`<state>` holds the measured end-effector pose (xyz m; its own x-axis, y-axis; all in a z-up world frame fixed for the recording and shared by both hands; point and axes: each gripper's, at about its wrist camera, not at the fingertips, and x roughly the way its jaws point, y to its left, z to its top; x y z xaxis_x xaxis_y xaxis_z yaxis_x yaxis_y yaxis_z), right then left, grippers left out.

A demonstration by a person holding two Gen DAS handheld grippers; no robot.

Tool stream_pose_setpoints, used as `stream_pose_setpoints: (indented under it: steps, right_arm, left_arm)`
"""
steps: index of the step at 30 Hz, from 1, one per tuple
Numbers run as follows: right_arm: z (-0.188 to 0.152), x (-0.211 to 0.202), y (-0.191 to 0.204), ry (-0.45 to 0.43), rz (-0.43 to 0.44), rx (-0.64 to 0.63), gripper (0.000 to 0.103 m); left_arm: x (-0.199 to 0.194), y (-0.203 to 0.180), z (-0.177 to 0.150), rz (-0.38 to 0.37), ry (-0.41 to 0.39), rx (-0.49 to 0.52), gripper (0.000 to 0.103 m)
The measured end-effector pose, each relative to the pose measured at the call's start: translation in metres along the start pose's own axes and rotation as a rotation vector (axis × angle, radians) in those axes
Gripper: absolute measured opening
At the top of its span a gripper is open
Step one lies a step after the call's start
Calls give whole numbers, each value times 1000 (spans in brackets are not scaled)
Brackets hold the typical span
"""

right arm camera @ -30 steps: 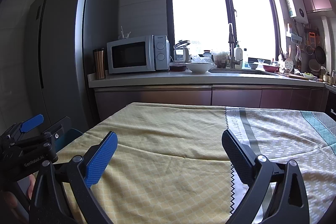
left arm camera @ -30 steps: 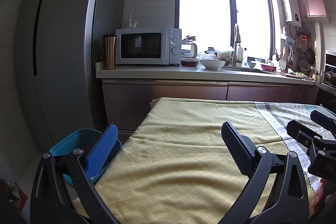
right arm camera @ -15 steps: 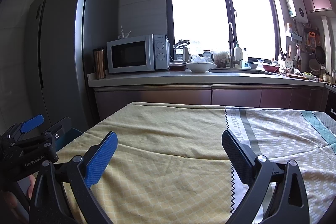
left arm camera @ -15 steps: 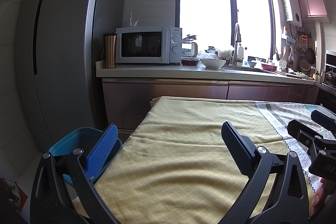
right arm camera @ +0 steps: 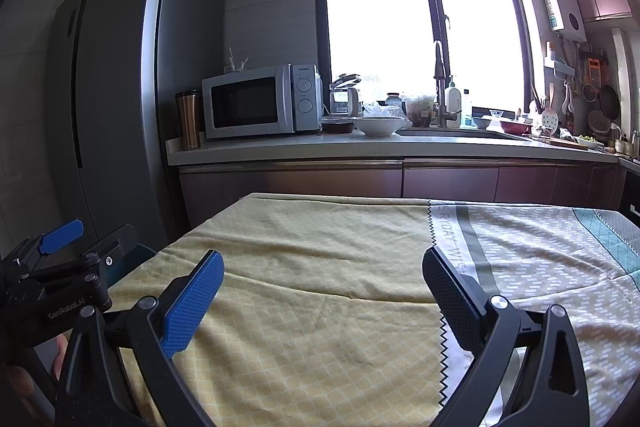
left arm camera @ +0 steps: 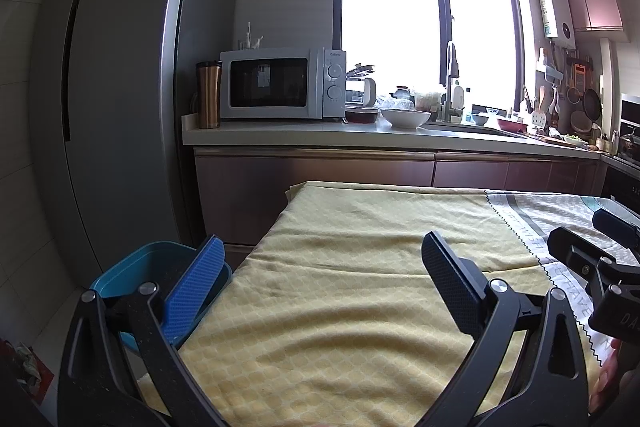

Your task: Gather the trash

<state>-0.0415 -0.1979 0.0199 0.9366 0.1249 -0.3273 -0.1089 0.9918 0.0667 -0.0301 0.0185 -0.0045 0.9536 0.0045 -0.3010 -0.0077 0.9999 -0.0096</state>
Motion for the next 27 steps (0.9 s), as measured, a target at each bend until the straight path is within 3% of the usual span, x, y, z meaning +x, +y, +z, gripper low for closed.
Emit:
stream_pose_setpoints:
  steps: [27]
  right_arm:
    - [0, 0, 0, 5, -2, 3, 96]
  left_arm:
    - [3, -2, 0, -4, 8, 4, 97]
